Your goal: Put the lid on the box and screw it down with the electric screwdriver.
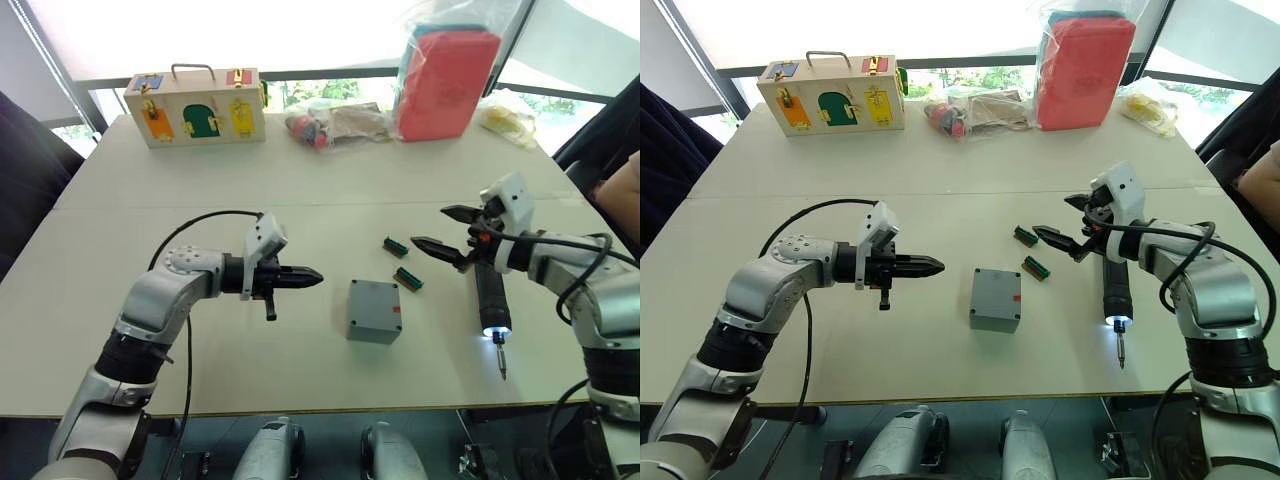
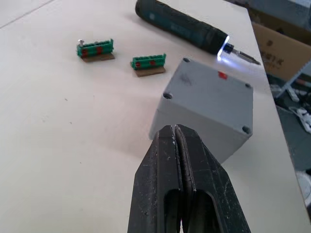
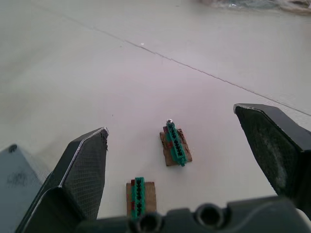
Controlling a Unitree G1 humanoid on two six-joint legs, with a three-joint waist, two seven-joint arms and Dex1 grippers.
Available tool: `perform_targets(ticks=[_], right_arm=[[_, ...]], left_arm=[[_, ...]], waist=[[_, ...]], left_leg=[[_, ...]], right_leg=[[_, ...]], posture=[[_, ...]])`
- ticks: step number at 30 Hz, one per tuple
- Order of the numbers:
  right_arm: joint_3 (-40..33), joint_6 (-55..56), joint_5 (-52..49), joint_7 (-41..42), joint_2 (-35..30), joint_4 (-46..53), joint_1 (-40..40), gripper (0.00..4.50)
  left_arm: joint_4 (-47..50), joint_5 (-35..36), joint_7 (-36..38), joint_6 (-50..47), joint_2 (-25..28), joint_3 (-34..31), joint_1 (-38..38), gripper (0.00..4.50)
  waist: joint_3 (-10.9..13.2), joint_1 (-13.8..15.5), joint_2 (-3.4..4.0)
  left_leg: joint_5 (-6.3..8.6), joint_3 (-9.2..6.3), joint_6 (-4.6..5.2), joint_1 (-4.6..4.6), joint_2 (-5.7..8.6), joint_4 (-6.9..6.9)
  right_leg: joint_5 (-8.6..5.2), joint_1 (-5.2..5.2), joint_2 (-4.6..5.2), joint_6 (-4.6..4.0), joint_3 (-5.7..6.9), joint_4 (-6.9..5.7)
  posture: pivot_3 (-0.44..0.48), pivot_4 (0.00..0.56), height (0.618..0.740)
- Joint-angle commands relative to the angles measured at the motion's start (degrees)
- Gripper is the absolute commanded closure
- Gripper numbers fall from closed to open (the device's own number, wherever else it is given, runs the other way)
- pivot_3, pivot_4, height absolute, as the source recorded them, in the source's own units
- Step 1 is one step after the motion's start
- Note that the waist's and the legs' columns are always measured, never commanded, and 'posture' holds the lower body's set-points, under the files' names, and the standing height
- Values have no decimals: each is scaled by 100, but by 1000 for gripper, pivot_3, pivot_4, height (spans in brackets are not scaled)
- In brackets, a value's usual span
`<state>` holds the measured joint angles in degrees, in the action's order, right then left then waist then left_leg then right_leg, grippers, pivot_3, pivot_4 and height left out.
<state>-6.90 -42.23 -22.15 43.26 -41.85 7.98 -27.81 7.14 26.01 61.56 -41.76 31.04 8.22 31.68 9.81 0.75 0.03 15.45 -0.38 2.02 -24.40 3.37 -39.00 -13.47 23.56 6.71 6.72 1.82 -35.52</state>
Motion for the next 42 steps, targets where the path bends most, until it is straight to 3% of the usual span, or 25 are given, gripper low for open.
perform_targets(ticks=[1, 4, 11, 21, 36, 40, 42], right_arm=[[166, 174, 131, -245, 341, -454, -380, 40], [323, 365, 302, -342, 559, -871, -560, 40], [877, 939, 681, -149, 865, -1706, -904, 2377], [1072, 1522, 1078, -119, 1183, -2683, -1184, 2377], [981, 1810, 1248, -137, 1374, -3169, -1358, 2377], [968, 1838, 1255, -129, 1388, -3227, -1389, 3528], [978, 1857, 1262, -128, 1401, -3246, -1387, 4374]], left_arm=[[328, 195, -145, -155, 79, -177, -35, 4500], [455, 266, -237, -250, 91, -201, -53, 4500], [620, 380, -414, -352, 167, -289, 5, 4500], [585, 329, -490, -290, 210, -154, -22, 4500], [580, 307, -453, -240, 294, -85, -132, 4500], [561, 276, -413, -215, 322, -43, -147, 4500], [536, 265, -401, -198, 329, -43, -145, 4500]], waist=[[0, -11, 0], [0, -1, 1], [0, -17, 1], [0, -20, 1], [1, -30, 2], [1, -31, 2], [1, -31, 2]], left_leg=[[-1, 1, -2, 0, 1, 0], [-5, 2, -9, 0, 1, 1], [-7, 5, -13, 0, 4, 2], [-9, 5, -15, 0, 4, 2], [-11, 5, -18, 0, 2, 4], [-11, 5, -19, 0, 2, 5], [-11, 5, -19, 0, 2, 6]], right_leg=[[0, 0, -1, 0, 0, 0], [0, 2, -2, 0, 1, -2], [0, 4, -4, 0, -1, -5], [0, 4, -8, 0, -2, -6], [0, 7, -12, 0, -5, -7], [0, 8, -12, 0, -5, -6], [0, 8, -12, 0, -5, -6]], posture=[[0, 150, 740], [0, 150, 740], [0, 150, 740], [0, 150, 740], [0, 150, 740], [0, 150, 740], [0, 150, 740]])
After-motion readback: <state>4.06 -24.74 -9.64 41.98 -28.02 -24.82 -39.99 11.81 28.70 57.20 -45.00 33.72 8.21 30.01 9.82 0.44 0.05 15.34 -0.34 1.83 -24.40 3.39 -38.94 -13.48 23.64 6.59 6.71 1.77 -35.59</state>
